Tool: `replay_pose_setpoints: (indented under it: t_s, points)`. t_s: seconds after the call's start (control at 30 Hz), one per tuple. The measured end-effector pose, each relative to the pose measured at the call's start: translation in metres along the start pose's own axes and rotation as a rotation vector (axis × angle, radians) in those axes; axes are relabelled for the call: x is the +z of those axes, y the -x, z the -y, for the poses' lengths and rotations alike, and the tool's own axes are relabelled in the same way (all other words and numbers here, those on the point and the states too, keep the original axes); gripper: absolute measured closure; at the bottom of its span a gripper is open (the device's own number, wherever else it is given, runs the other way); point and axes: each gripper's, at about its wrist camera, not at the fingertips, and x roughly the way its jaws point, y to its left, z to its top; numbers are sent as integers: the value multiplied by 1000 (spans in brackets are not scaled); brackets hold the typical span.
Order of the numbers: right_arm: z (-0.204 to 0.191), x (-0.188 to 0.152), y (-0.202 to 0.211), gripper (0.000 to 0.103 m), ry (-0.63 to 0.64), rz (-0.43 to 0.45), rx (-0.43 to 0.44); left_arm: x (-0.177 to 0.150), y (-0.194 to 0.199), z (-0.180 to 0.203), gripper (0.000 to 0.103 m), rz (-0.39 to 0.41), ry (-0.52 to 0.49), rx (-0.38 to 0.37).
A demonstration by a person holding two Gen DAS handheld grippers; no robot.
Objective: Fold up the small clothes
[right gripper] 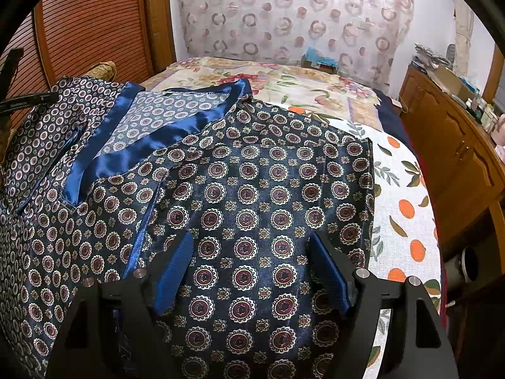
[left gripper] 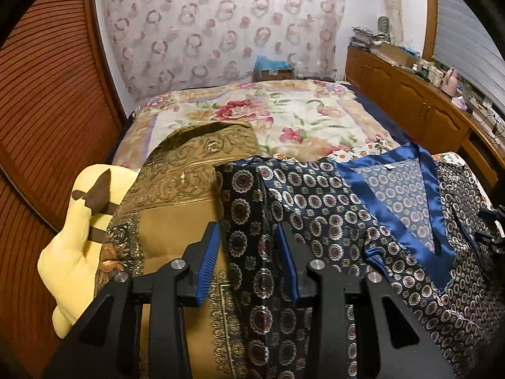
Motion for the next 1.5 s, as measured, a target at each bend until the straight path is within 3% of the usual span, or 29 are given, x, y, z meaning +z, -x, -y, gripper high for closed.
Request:
replay_pose_setpoints:
  t_s: [0.03, 0.07, 0.27, 0.67, 0.8, 0.93, 1.07, 1.17, 1.37, 1.43, 1.5]
  points:
    - [0, 0, 0, 25, 0, 0, 0, 0, -1, -1, 85, -5, -2, -13]
    - [0, 0, 0, 25, -1, 0, 0, 0, 0, -1, 99, -6, -2, -20]
    - [0, 0, 0, 24, -1, 1, -1, 3, 17, -12, 99, 64, 39, 22]
    - [0, -1, 1, 24, -7, 4, 3, 0, 3, -24, 99, 23, 62, 28]
    - [12, 0, 12, 24, -58, 32, 47, -1, -3, -23, 98, -2, 58, 37]
    - [30, 12, 32, 24, -56, 82, 2, 0, -3, -19, 98, 0, 40, 45]
    - [59, 27, 21, 28, -82, 59, 3, 1, 0, -16, 98, 23, 34, 34]
    - [77, 35, -3, 37, -134, 10, 47, 0, 7, -9, 101, 43, 34, -29]
    - [89, 46, -30, 60, -167, -26, 38, -1, 38, 7, 101, 119, 33, -100]
    - [83, 51, -33, 72, -139, -25, 24, -4, 47, 12, 101, 129, 26, -127]
    - [77, 54, -33, 100, -123, -28, 33, -7, 57, 16, 101, 145, 12, -142]
